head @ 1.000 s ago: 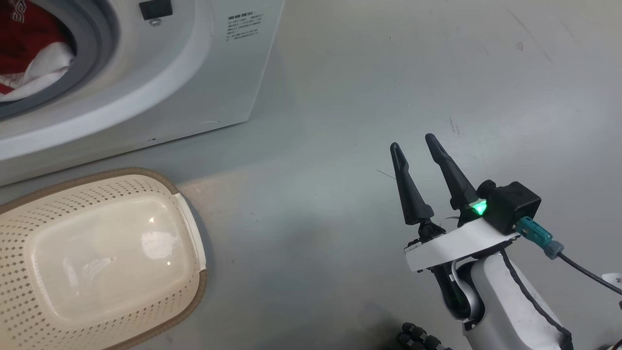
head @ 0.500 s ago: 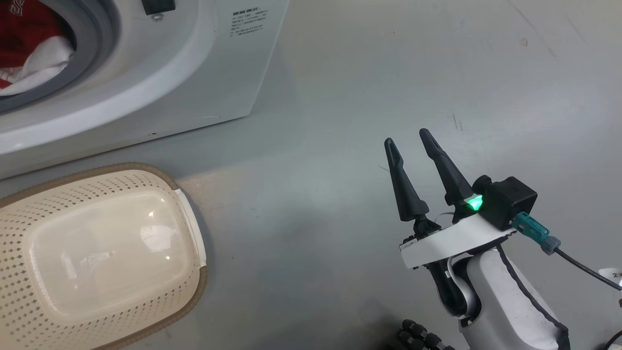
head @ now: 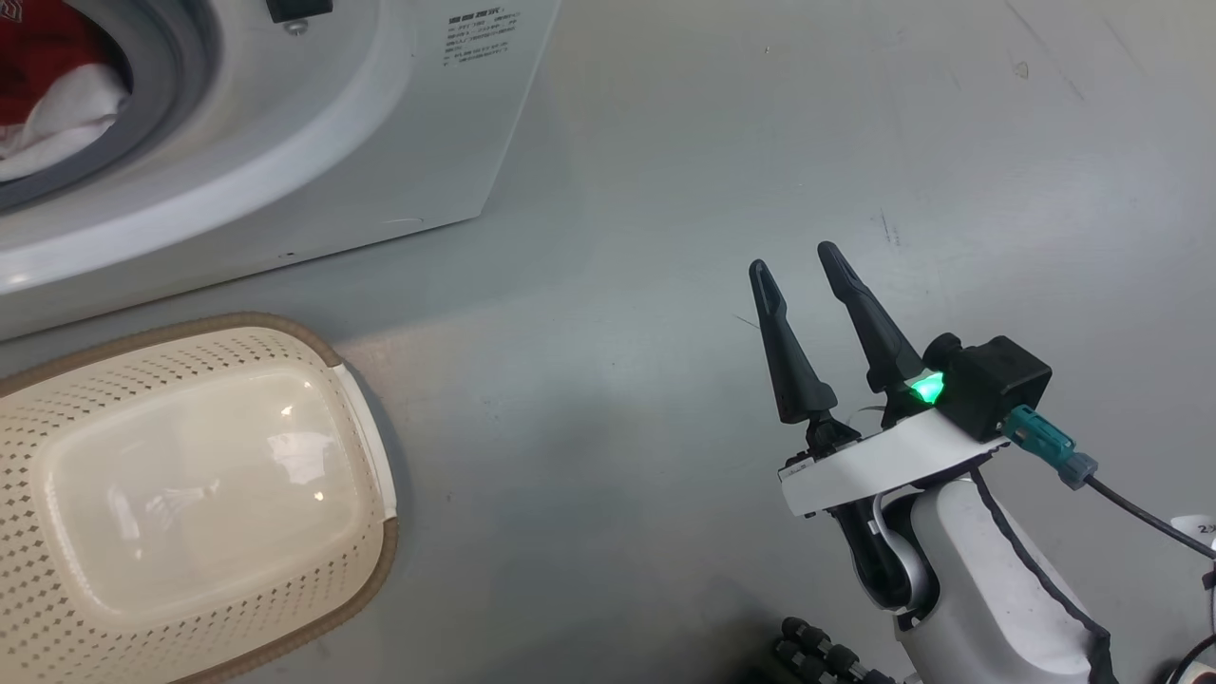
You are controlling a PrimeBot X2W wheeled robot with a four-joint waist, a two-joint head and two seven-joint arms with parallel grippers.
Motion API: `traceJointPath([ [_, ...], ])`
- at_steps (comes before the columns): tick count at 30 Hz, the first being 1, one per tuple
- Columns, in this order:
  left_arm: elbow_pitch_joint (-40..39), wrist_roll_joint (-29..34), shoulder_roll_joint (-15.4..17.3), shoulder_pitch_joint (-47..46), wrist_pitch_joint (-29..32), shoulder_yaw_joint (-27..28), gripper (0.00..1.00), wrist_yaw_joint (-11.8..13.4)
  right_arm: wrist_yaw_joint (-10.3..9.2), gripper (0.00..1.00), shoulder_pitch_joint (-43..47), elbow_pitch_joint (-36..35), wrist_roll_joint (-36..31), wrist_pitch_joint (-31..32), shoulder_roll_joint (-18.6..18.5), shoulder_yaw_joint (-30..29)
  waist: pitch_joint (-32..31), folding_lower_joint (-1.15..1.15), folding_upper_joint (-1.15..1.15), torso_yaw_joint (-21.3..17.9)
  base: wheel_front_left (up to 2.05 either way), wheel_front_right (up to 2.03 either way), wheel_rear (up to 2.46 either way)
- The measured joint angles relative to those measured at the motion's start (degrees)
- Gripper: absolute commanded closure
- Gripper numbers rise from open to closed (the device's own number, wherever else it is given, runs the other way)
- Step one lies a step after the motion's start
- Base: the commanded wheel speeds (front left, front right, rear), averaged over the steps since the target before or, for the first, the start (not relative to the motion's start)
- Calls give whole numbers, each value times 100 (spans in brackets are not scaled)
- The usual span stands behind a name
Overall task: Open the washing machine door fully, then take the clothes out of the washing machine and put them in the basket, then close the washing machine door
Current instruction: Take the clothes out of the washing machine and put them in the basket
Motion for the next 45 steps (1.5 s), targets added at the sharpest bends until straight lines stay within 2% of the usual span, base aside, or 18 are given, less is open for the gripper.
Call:
traceJointPath([
  [1,13,-11,-15,-21,14,0,100,0,-1,0,-17,0,0,0,0,2,3,0,0,0,0,0,0],
  [10,176,-21,-134,-137,-1,-21,100,-11,-3,0,-58,3,0,0,0,1,-8,0,0,30,0,0,0],
  [17,354,-103,-318,-148,-319,-29,100,-10,-45,0,-92,54,-14,0,0,-73,-131,0,0,87,0,0,0],
  [26,549,-360,-751,-85,-957,7,100,-5,-44,0,-94,211,-177,0,-1,-219,-450,0,0,216,0,0,0],
  [35,783,-680,-1312,402,-1796,21,100,12,-41,0,43,445,-421,0,-2,-487,-1022,0,0,431,0,0,0],
  [45,1000,-1066,-1693,1082,-2608,104,100,-92,7,0,458,606,-517,0,-92,-699,-1722,0,0,727,0,0,0],
])
